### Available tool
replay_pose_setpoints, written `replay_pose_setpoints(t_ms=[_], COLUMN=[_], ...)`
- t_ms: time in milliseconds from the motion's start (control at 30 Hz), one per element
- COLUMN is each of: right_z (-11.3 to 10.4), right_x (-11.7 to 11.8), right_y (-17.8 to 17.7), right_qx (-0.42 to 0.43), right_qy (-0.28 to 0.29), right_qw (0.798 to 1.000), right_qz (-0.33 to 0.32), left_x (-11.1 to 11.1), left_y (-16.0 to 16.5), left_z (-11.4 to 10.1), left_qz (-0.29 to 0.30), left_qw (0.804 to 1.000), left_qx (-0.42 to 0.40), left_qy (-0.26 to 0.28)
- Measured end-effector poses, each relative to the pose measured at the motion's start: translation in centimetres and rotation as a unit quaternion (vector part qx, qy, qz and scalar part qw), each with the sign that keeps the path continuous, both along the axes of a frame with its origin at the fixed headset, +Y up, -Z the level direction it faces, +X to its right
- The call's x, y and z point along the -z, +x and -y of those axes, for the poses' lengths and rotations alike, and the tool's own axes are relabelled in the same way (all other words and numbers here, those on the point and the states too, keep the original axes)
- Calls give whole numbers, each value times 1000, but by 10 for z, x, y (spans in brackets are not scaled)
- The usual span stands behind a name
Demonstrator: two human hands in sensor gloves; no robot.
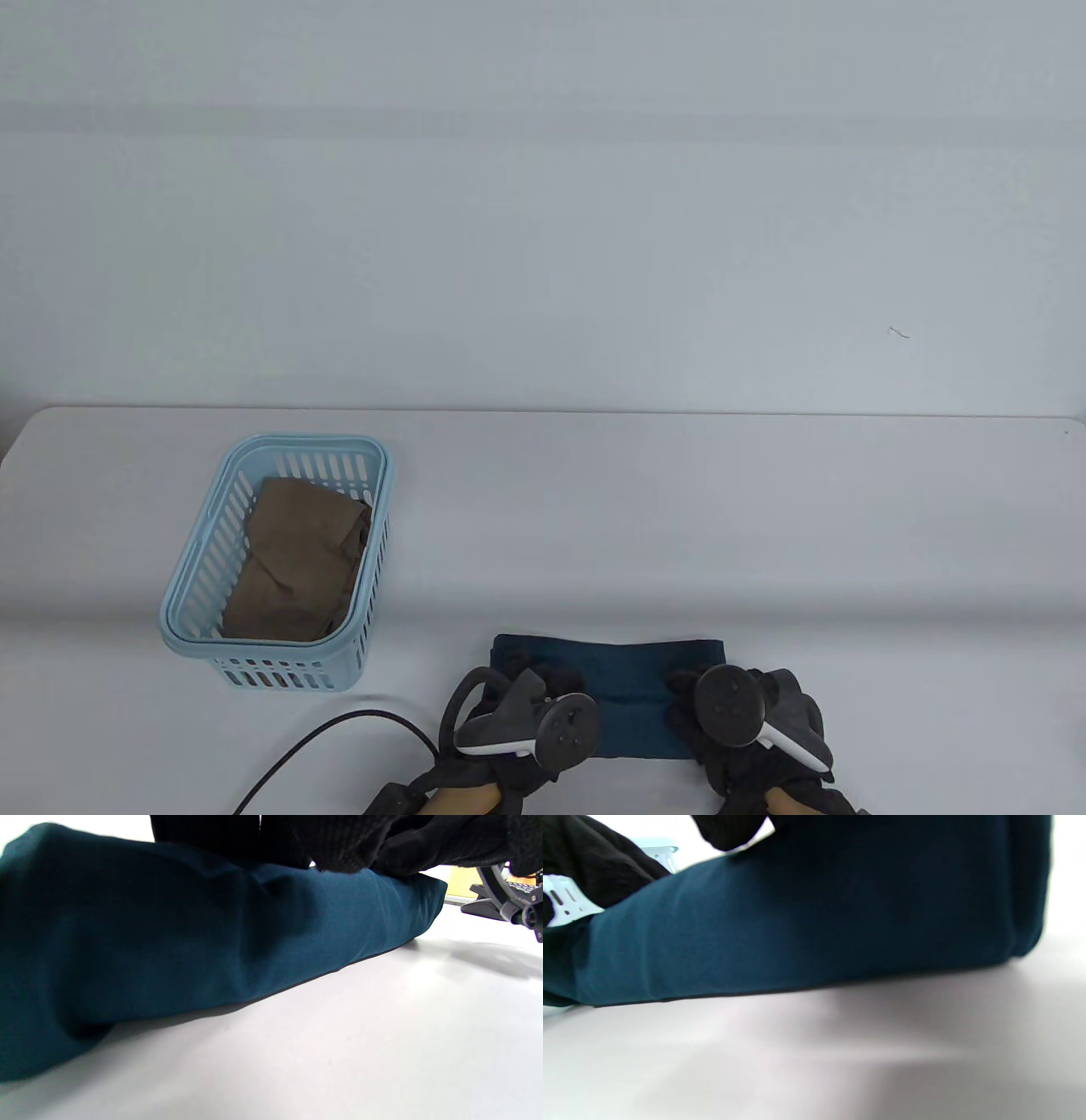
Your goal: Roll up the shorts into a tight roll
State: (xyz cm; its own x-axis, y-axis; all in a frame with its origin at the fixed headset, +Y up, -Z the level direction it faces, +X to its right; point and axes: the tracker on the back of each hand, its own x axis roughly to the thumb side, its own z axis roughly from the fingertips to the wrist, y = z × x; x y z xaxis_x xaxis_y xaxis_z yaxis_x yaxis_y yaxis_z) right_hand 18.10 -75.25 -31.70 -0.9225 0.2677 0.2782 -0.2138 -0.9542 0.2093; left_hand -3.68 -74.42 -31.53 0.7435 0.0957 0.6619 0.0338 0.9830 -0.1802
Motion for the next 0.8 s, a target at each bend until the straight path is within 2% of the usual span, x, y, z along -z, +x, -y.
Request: replay_pose_setpoints(t_ms=[67, 233, 567, 633, 700, 800], right_z=[-3, 0, 27, 29, 27, 21], right_x=[-3, -7, -4, -1, 1, 1], right_y=[-1, -6, -15, -15, -15, -15], right_qx=[-22, -60, -156, -150, -140, -144], right_qy=[12, -3, -59, -48, -9, 23], right_qw=[1000, 997, 985, 987, 989, 988], right_qz=[-14, -38, -50, -42, -45, -51], left_x=[0, 1, 4, 4, 5, 8], left_y=[1, 2, 7, 9, 10, 10], left_z=[2, 9, 35, 38, 37, 28], left_qz=[-2, -8, -6, -4, 0, -7], left_qw=[1000, 999, 996, 995, 994, 995], left_qx=[8, 35, 93, 102, 106, 90], left_qy=[3, 7, -3, 10, 37, 33])
